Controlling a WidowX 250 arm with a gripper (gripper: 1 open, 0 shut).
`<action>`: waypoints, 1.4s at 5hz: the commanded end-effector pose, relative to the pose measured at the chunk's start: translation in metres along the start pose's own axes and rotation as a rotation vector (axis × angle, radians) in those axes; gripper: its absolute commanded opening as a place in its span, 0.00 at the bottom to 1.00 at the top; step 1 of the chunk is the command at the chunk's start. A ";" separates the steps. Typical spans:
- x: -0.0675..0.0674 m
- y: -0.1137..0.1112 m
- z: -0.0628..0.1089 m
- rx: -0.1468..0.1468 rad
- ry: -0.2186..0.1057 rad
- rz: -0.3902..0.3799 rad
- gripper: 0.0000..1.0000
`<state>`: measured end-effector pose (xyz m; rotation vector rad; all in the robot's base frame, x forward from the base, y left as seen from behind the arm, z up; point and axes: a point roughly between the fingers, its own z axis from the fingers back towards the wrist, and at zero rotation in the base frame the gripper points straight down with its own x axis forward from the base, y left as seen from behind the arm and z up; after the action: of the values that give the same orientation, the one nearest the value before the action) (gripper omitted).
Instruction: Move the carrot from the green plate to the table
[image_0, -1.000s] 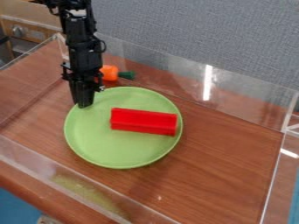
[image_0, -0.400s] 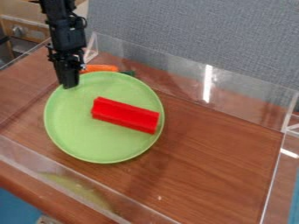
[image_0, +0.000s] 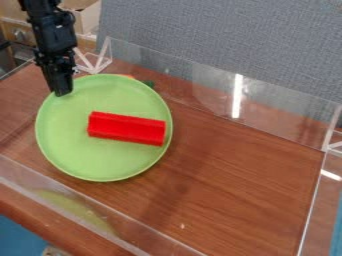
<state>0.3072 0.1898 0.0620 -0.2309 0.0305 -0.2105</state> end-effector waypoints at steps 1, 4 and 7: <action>-0.002 0.006 0.008 0.022 -0.049 -0.007 0.00; 0.016 0.015 -0.016 -0.024 -0.043 -0.064 0.00; -0.006 0.014 -0.025 -0.076 -0.062 -0.068 0.00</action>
<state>0.3084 0.1845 0.0233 -0.3417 -0.0045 -0.2911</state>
